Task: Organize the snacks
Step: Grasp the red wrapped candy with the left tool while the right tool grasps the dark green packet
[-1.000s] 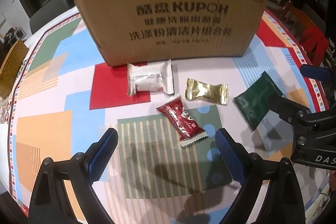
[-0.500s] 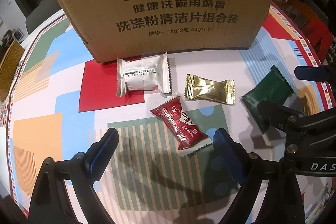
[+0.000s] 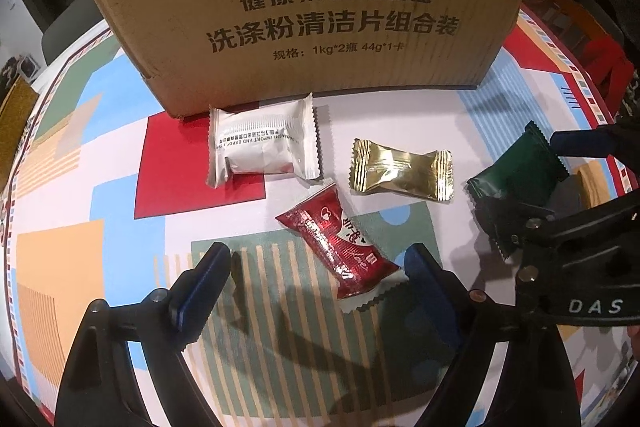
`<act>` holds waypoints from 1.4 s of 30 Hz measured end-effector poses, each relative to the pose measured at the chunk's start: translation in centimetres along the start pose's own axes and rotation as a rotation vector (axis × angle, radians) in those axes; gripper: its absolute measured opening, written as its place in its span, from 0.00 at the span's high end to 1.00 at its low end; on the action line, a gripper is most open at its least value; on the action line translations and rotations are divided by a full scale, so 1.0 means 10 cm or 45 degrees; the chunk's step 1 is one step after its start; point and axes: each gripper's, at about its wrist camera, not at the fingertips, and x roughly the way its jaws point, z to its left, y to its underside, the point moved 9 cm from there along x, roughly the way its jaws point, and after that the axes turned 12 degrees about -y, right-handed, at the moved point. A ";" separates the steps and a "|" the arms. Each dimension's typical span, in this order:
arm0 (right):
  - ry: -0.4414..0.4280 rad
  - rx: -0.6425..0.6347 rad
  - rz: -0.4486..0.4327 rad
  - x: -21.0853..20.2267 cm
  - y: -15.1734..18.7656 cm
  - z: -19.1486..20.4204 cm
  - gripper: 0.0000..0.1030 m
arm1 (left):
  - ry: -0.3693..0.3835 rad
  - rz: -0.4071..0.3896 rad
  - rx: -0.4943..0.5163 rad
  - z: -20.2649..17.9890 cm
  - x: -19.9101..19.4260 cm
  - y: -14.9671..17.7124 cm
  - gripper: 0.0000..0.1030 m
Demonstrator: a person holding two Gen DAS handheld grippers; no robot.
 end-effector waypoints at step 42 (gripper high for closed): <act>-0.052 0.095 -0.077 -0.14 0.08 -0.09 0.36 | 0.107 -0.075 -0.002 -0.02 -0.21 -0.06 0.78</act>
